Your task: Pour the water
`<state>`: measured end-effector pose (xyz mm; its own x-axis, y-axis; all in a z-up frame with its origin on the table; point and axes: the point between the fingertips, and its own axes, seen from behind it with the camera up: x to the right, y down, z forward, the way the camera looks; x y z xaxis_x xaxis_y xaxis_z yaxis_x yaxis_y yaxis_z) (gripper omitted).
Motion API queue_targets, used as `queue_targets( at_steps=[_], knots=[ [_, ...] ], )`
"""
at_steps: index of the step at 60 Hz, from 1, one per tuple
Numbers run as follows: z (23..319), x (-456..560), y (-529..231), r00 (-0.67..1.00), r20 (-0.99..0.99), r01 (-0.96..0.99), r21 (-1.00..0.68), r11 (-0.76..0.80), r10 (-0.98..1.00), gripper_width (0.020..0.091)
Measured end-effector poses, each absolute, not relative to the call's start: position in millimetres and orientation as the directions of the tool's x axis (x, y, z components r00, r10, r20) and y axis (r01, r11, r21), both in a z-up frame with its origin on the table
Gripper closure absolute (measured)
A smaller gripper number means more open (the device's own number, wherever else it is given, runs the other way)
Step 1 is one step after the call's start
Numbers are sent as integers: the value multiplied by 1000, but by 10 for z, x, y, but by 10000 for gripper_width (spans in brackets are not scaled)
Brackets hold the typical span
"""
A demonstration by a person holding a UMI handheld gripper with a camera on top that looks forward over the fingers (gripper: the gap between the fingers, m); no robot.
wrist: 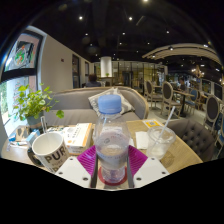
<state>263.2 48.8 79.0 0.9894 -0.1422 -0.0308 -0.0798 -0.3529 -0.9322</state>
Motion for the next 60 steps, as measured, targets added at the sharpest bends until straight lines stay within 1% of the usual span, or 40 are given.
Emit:
queue_targets(
  at_steps=[5, 8, 9, 10, 13, 14, 16, 20, 25, 42, 49, 54, 60],
  knots=[
    [780, 2655, 497, 988, -33, -87, -928, -361, -153, 621],
    [681, 2647, 479, 986, -35, -98, -909, -404, -161, 584],
    [635, 2647, 462, 986, -35, -103, -900, -424, -165, 558],
    [595, 2651, 444, 985, -34, -107, -891, -441, -171, 504],
    [549, 2620, 394, 985, -42, -118, -877, -467, -170, 262],
    [543, 2615, 370, 984, -45, -121, -873, -472, -170, 234],
    [544, 2609, 307, 983, -45, -127, -866, -483, -178, 269],
    [544, 2606, 150, 980, -29, -129, -848, -514, -198, 241],
    [647, 2571, -88, 977, -3, -119, -836, -535, -214, 246],
    [1329, 2065, -1202, 967, 32, -133, -782, -609, -252, 250],
    [1635, 1811, -1635, 965, 48, -126, -779, -614, -259, 250],
    [1775, 1638, -1864, 966, 45, -124, -781, -612, -253, 249],
    [1870, 1507, -2061, 968, 60, -105, -783, -613, -243, 252]
  ],
)
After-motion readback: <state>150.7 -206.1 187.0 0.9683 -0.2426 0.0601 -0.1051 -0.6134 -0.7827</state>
